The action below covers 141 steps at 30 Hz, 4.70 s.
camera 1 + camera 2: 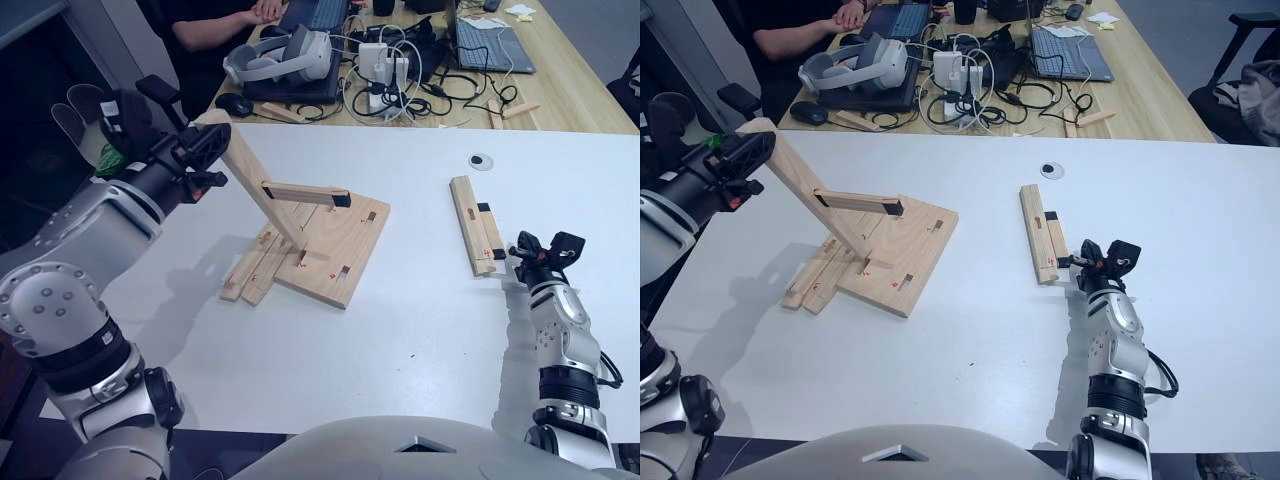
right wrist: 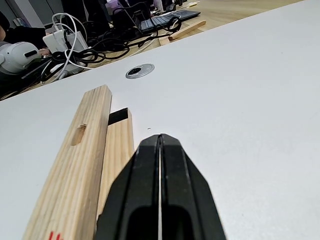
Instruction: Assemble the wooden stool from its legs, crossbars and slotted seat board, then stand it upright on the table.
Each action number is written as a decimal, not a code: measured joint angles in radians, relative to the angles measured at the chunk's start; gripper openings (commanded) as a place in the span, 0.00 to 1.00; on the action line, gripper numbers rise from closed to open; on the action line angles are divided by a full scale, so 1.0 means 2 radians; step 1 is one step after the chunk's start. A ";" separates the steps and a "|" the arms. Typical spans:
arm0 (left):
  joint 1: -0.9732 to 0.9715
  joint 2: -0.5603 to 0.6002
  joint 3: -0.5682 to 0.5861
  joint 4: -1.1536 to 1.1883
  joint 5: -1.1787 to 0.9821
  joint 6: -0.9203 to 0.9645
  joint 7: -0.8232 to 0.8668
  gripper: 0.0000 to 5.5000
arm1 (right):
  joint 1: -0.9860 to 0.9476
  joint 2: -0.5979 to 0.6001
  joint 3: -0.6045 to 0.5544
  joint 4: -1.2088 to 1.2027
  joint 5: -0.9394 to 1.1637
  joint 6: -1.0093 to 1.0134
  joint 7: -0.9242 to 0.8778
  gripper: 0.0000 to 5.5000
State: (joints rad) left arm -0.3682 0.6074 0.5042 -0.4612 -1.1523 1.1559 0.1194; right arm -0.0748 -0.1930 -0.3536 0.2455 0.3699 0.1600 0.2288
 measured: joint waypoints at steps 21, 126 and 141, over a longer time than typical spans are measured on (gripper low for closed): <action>0.028 0.041 -0.007 -0.008 -0.038 0.017 -0.014 0.18 | 0.020 0.014 -0.009 -0.042 0.011 0.001 -0.013 0.00; 0.097 -0.227 -0.263 -0.051 0.391 -0.290 -0.130 0.42 | -0.178 -0.025 0.049 0.192 -0.056 -0.056 0.042 0.00; -0.008 -0.074 -0.095 0.139 0.473 -0.375 -0.130 0.63 | -0.156 -0.016 0.048 0.156 -0.055 -0.054 0.031 0.00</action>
State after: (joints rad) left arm -0.3841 0.4599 0.3152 -0.1823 -0.2057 0.4057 -0.1396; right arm -0.3871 -0.2247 -0.2577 0.5565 0.2609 0.0523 0.2915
